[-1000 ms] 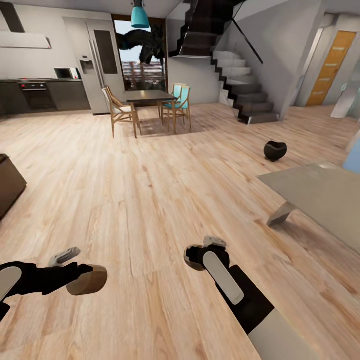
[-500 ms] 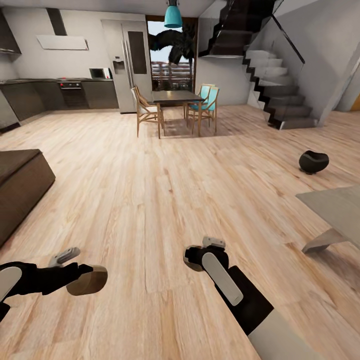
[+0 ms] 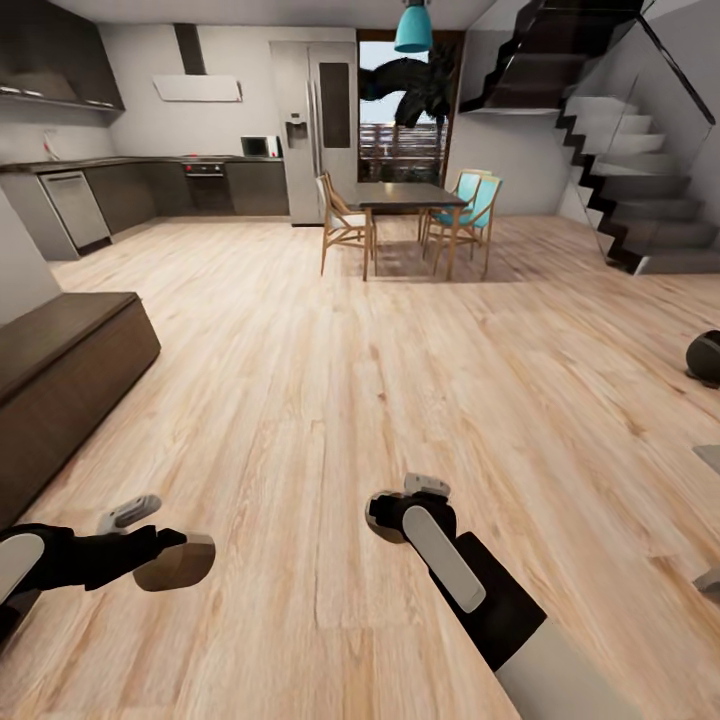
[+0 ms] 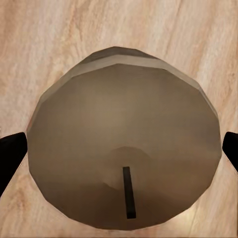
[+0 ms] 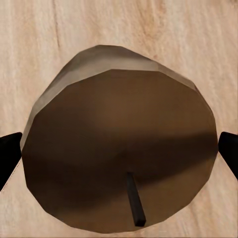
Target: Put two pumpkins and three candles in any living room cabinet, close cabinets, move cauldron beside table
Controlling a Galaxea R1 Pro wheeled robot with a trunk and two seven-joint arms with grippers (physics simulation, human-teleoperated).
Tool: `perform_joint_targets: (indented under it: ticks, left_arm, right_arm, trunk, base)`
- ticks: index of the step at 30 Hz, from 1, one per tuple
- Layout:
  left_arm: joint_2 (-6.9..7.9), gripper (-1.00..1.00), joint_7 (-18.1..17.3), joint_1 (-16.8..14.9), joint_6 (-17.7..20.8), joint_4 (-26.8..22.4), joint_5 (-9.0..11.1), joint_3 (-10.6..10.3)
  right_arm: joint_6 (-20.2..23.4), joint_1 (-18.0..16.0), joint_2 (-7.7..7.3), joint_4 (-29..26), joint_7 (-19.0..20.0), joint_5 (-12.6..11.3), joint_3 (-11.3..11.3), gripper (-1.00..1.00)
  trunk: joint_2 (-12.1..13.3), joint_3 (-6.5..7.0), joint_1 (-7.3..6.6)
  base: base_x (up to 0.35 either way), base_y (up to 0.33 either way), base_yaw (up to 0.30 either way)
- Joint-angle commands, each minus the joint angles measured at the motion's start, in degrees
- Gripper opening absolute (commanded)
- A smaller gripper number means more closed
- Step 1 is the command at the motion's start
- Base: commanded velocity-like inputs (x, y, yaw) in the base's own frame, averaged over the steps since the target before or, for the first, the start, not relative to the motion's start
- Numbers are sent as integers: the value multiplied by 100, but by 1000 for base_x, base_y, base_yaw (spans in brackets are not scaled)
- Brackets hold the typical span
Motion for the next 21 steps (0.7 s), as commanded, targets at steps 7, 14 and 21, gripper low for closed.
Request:
perform_joint_targets:
  ticks: [7, 14, 21]
  left_arm:
    - [-109, -100, 69, -8, -6, -3, 58, -3]
    - [-117, -100, 64, -8, -6, -9, 59, 10]
    - [-118, -100, 94, -8, -6, -3, 60, -17]
  right_arm:
    - [12, -5, -2, -7, -50, -34, 5, -100]
    - [13, -5, -2, -12, -50, -33, 5, -100]
    - [6, -5, -5, -29, -50, -38, 4, -100]
  trunk:
    - [-2, -5, 2]
    - [78, 31, -42]
    - [359, 157, -196]
  base:
    - [280, -99, 292]
    - [45, -23, 292]
    - [1, -1, 134]
